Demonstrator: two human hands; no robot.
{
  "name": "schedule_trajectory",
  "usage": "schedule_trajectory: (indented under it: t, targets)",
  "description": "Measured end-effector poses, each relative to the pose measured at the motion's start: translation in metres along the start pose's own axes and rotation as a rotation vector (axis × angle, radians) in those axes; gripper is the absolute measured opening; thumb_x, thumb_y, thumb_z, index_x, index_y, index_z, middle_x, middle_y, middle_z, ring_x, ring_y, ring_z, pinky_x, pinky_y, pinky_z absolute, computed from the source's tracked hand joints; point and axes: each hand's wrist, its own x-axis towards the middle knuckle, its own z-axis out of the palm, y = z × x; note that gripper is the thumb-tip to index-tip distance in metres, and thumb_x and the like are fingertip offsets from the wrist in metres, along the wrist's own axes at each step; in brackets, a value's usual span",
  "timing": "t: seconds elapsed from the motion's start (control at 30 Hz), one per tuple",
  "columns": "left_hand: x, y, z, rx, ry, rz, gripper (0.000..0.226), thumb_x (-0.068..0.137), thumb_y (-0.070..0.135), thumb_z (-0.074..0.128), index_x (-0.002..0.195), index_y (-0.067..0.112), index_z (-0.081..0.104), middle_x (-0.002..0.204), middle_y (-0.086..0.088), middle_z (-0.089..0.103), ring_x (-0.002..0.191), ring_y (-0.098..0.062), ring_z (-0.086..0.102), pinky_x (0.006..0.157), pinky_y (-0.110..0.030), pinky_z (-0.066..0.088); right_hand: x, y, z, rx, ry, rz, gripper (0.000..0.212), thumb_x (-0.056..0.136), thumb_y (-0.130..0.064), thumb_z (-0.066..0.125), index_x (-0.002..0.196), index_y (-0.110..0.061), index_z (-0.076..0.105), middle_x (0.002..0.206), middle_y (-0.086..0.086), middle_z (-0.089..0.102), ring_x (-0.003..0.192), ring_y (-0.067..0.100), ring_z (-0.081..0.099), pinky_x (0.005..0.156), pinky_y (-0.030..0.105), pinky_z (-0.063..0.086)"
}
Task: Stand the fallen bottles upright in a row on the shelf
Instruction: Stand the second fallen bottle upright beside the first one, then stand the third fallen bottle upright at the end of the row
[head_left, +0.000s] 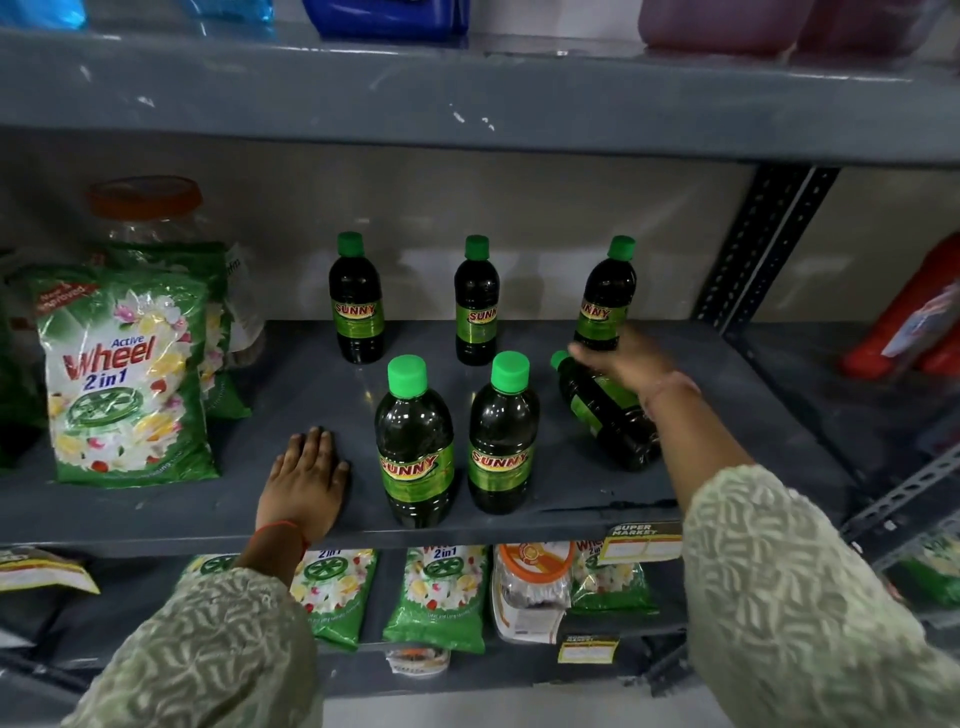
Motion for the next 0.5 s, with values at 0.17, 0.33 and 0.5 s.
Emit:
schedule_trajectory:
  t: [0.17, 0.33, 0.5]
  targets:
    - [-0.001, -0.004, -0.003, -0.001, 0.011, 0.010, 0.056, 0.097, 0.033, 0.024, 0.145, 0.011, 0.007, 0.158, -0.006, 0.004, 0.146, -0.023, 0.001, 0.121, -0.037, 0.006, 0.003, 0.017, 0.020, 0.041, -0.104, 0.182, 0.064, 0.053, -0.049, 0.078, 0.104, -0.015, 0.064, 0.103, 0.008, 0.068, 0.092, 0.027, 0.064, 0.089, 0.036, 0.050]
    - [0.008, -0.003, -0.006, -0.002, 0.042, -0.001, 0.056, 0.096, 0.033, 0.025, 0.145, 0.012, 0.009, 0.158, -0.006, 0.006, 0.146, -0.022, 0.002, 0.121, -0.037, 0.008, 0.018, 0.010, 0.027, 0.203, 0.098, 0.098, 0.085, 0.027, -0.061, 0.072, 0.096, -0.013, 0.067, 0.097, 0.010, 0.072, 0.091, 0.028, 0.067, 0.088, 0.043, 0.053]
    - [0.009, -0.011, -0.002, 0.024, 0.022, -0.039, 0.056, 0.096, 0.033, 0.024, 0.145, 0.012, 0.008, 0.158, -0.006, 0.006, 0.146, -0.022, 0.002, 0.121, -0.036, 0.008, -0.006, -0.023, 0.028, 0.511, 0.278, -0.057, 0.068, 0.058, -0.026, 0.085, 0.109, -0.004, 0.046, 0.099, 0.006, 0.061, 0.091, 0.021, 0.060, 0.078, 0.027, 0.047]
